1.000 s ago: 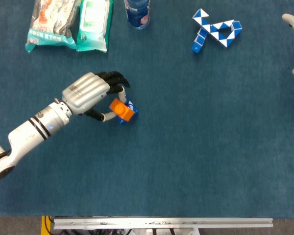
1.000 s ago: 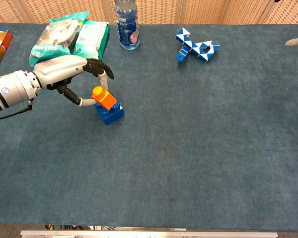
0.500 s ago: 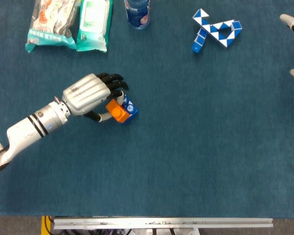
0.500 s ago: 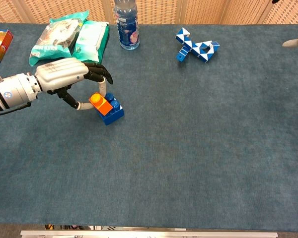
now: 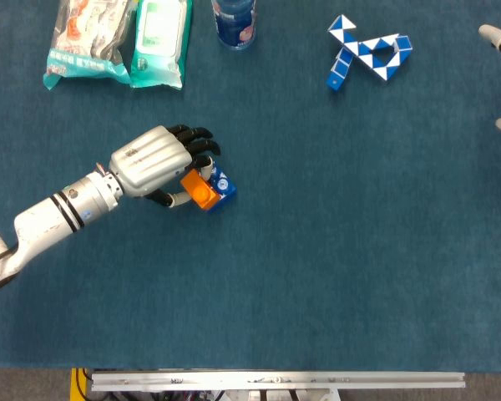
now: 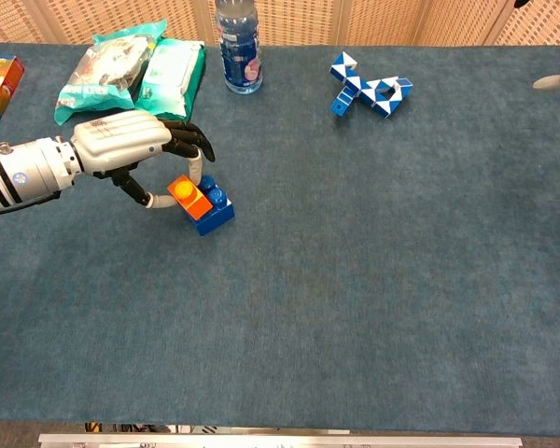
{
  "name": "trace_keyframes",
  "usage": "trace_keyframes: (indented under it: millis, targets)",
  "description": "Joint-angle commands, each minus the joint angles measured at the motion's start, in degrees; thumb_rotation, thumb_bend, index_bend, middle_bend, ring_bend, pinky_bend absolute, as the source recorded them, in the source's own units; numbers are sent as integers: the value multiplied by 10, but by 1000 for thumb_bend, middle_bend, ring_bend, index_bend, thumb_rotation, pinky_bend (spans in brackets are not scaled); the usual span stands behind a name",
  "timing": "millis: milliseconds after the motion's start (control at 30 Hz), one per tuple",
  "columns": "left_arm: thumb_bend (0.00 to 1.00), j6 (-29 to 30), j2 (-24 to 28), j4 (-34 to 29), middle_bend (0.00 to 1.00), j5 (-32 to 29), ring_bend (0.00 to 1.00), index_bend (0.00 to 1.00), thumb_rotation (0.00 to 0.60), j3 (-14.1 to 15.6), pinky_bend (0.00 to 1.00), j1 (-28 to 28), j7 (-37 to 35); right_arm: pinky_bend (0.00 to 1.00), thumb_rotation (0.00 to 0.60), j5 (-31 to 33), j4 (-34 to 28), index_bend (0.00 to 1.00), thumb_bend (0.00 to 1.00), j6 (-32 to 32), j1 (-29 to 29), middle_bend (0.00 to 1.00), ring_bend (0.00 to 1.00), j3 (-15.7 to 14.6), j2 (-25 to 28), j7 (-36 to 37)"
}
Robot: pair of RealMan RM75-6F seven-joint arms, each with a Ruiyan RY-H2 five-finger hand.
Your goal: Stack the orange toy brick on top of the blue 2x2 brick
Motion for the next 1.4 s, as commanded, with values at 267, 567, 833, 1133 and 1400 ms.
trace_keyframes:
  millis: [267, 567, 833, 1133, 1400]
  targets:
    - [306, -9, 0, -2, 247, -11, 150, 597, 600, 5, 248, -8, 20, 232, 600, -1, 6, 109, 82, -2, 0, 267, 144, 0, -2, 6]
    - [306, -23, 3, -14, 246, -22, 150, 624, 600, 3, 248, -16, 52, 232, 600, -1, 11, 109, 82, -1, -3, 267, 144, -1, -2, 11]
    - [306, -34, 11, -40, 249, -38, 150, 637, 600, -4, 248, -18, 88, 232, 600, -3, 14, 109, 82, -1, -5, 267, 144, -1, -1, 17]
    - [306, -61, 17, -62, 250, -57, 149, 639, 600, -6, 248, -20, 131, 232, 600, -5, 18, 109, 82, -2, -6, 267, 144, 0, -1, 24]
    - [307, -67, 17, -71, 246, -69, 148, 628, 600, -11, 248, -17, 149, 232, 600, -6, 20, 109, 82, -3, -6, 267, 144, 0, -2, 28]
